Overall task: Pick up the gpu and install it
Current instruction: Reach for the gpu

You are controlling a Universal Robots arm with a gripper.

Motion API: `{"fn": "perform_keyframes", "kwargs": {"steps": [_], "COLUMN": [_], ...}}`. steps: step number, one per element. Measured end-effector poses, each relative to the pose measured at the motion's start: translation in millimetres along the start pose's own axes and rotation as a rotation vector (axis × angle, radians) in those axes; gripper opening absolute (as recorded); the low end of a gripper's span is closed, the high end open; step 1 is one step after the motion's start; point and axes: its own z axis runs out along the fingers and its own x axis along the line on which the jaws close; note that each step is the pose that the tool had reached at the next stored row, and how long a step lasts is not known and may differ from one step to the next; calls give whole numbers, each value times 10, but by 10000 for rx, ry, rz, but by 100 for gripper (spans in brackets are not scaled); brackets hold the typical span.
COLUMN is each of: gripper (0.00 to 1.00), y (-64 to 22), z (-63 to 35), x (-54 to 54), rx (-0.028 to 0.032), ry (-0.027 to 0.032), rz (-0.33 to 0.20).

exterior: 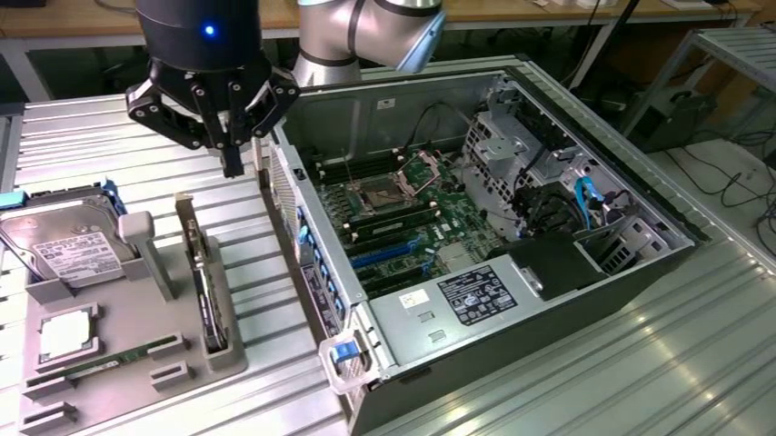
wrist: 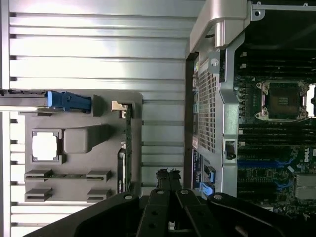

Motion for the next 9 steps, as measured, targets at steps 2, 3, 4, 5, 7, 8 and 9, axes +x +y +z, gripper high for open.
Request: {"fn": "perform_keyframes", "kwargs": {"steps": [2,3,4,5,7,8,9], "gripper": [11,11,11,11,11,11,11], "y": [-8,-14,-19,-24,-34,-38,-52], "z": [-2,-2,-3,-3,-4,-5,-7], "x": [43,63,84,107,149,169,222], "rx": [0,-1,-1,-2,-2,-2,-2], "ry": [1,1,1,1,1,2,4], "rz": [-13,-22,-31,-40,-57,-64,-87]}}
